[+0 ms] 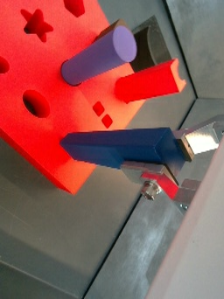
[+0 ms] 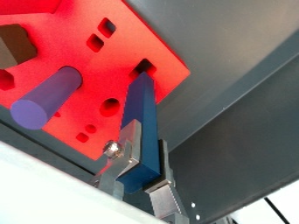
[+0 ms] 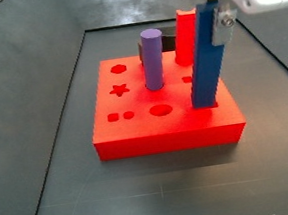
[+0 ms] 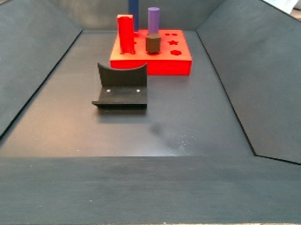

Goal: Pick up the rectangle object. Move up. Move to above the board. Insert the rectangle object.
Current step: Insert the rectangle object.

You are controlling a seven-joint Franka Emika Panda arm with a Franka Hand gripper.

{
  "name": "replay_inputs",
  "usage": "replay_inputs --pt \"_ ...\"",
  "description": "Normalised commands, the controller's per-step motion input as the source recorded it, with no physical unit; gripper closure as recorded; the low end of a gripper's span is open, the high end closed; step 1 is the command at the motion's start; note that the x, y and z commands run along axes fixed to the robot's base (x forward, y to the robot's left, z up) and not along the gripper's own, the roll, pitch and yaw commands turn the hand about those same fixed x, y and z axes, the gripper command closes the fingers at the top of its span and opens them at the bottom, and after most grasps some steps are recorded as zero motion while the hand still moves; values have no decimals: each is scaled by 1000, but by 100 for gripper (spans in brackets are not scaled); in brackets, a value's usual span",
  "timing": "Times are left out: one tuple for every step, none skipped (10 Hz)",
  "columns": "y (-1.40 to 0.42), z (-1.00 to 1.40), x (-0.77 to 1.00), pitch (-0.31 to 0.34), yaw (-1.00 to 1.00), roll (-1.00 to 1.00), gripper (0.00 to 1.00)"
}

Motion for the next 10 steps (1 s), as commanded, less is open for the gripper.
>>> replay_inputs --pt "0 -174 223 40 169 0 100" --pt "0 -117 354 19 123 -9 100" --pt "0 -66 437 0 34 -114 100" --pt "63 -14 403 0 6 -94 100" --pt "151 -43 140 19 6 -30 100" --pt "146 -77 -160 -6 0 -21 100" --pt "120 -83 -397 -64 0 -40 100" --pt "31 -60 -454 -96 0 -69 100" --pt "6 -120 -203 -79 0 -107 100" --pt "0 -263 77 -14 0 -80 100"
